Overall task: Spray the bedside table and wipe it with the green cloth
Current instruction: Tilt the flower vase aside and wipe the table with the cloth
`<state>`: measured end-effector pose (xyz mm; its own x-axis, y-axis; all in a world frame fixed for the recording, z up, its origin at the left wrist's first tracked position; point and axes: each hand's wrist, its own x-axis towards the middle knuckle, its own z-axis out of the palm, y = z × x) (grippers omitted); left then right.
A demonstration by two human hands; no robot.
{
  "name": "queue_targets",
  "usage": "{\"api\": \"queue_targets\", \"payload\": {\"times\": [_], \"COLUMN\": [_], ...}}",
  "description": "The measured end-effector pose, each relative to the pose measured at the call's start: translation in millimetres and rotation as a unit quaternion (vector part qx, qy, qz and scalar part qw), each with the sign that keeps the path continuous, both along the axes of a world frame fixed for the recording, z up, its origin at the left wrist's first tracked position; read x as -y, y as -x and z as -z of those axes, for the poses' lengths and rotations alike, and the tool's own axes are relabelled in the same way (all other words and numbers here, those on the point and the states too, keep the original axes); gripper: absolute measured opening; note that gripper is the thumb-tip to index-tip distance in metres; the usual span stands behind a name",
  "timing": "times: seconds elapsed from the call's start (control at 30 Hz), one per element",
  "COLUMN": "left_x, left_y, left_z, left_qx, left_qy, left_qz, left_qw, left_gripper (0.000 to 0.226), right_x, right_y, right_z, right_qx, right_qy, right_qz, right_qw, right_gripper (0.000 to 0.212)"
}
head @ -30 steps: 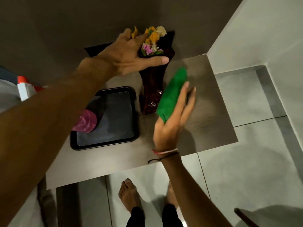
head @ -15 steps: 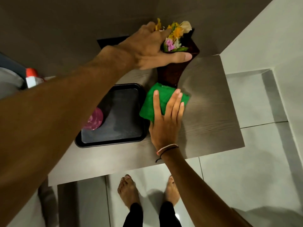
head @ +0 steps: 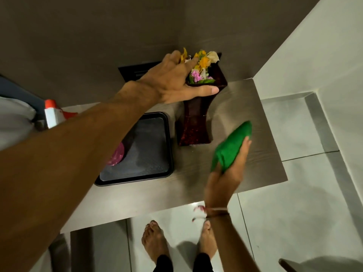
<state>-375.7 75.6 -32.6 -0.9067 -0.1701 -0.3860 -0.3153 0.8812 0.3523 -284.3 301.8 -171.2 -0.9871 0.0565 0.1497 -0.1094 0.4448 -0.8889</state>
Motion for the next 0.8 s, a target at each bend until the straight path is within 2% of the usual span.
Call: {"api": "queue_targets", "payload": {"times": [0.07,0.13,0.2,0.3,0.4,0.6,0.67,0.8], "left_x": [2,5,6,11,12,10,9,7], "left_y": [3,4,5,9,12,10,8,3], "left_z": [1,7,9,15,17,11,10,2], "left_qx": [-0.008,-0.017,-0.022,-0.036,-0.039,-0.032,-0.03,-0.024], "left_qy": [-0.002,-0.003,0.005,0.013,0.015,0.031,0.037,0.035], "left_qz": [-0.003,0.0,0.012,0.025,0.03,0.03,0.024,0.02], "left_qw": [1.0,1.0,1.0,0.999,0.999,0.999,0.999,0.999], "left_gripper": [0.117,0.115,0.114,0.111,0.113,0.118,0.123,0.129], "right_x": [31,67,86,83,65,42,37,44], "right_y": [34,48,44,36,24,3,-11,-41], "right_z": [-15,-13,2,30,46,51,53,46], "right_qx": [-0.04,-0.034,-0.039,-0.087,-0.094,-0.126,-0.13,-0.062], "right_qy": [-0.027,-0.091,-0.168,-0.269,-0.338,-0.419,-0.416,-0.411], "right_qz": [0.01,-0.071,-0.096,-0.103,-0.146,-0.205,-0.212,-0.226], "right_qw": [0.999,0.993,0.98,0.954,0.925,0.875,0.875,0.881], "right_gripper": [0.074,0.082,0.086,0.08,0.075,0.065,0.064,0.076]}}
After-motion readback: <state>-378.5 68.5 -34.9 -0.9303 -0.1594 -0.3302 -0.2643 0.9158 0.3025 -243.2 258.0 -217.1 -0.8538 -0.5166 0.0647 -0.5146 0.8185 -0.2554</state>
